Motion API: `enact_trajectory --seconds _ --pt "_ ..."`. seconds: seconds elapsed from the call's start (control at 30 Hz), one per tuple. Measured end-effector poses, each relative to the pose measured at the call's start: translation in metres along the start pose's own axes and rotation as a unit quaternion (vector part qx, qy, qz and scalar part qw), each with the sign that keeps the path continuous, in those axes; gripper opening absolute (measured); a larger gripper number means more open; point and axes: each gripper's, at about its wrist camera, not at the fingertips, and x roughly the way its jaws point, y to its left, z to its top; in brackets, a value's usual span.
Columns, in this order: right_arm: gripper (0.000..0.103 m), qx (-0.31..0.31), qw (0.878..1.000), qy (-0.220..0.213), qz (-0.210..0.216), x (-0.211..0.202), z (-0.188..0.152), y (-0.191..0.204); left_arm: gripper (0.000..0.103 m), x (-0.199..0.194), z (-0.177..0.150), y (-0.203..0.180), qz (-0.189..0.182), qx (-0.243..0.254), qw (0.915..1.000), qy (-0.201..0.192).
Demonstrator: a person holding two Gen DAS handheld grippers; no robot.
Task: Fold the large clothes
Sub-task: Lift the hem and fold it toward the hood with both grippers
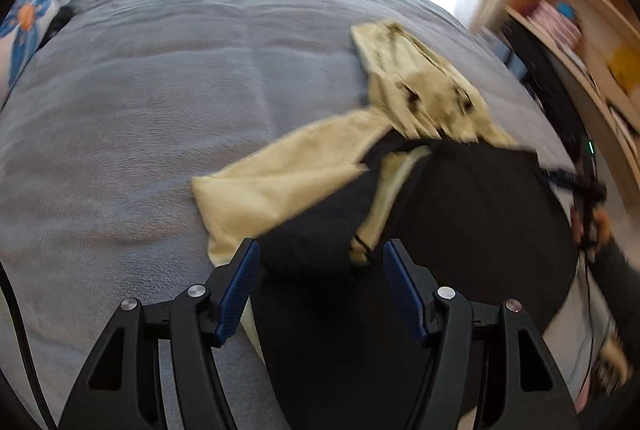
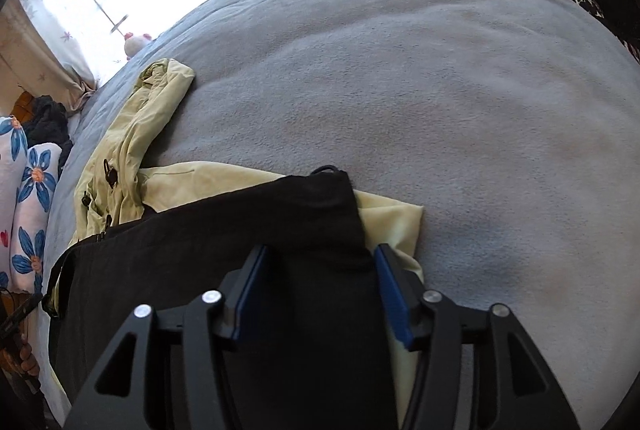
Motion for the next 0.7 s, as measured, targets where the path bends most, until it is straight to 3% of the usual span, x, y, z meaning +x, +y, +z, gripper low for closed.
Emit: enact_trajectory --seconds 0.07,0.1,0.2,0.27,0.33,0.47,0.53,0.57,0.63,0.7 --pt "0.061 -0.008 1.0 -0.001 -0.006 0.002 -0.001 0.003 0.063 0.005 -0.01 -0.014 0.022 0.06 0.9978 0.02" --pt "0.062 -0.012 1.0 -0.002 -0.009 0.002 -0.001 0.005 0.063 0.011 -0.016 -0.022 0.051 0.097 0.9936 0.027" --pt "0.064 -0.02 1.0 -0.005 -0.016 0.003 -0.003 0.009 0.063 0.033 -0.028 -0.037 0.144 0.174 0.9735 0.036" --pt "0.064 -0.021 1.0 -0.006 -0.018 0.004 -0.003 0.008 0.063 0.046 -0.029 -0.04 0.181 0.199 0.9626 0.033" --pt "0.064 -0.021 1.0 -0.007 -0.018 0.004 -0.004 0.008 0.063 0.054 -0.023 -0.041 0.202 0.205 0.9576 0.015" --pt "0.064 -0.018 1.0 -0.008 -0.01 0.003 -0.003 0.006 0.058 0.065 -0.001 -0.036 0.196 0.186 0.9628 -0.01" --pt "0.064 -0.017 1.0 -0.007 -0.004 0.003 -0.002 0.004 0.033 0.071 0.01 -0.03 0.173 0.171 0.97 -0.001" --pt "0.063 -0.019 1.0 -0.008 -0.004 0.003 -0.002 0.004 0.032 0.075 0.015 -0.025 0.163 0.157 0.9741 0.004" --pt "0.055 -0.023 1.0 -0.013 -0.005 0.002 -0.002 0.003 0.022 0.075 0.023 -0.015 0.134 0.124 0.9832 0.001" --pt "0.036 -0.021 1.0 -0.016 -0.01 0.0 -0.002 0.003 0.018 0.071 0.024 -0.009 0.111 0.092 0.9896 -0.007"
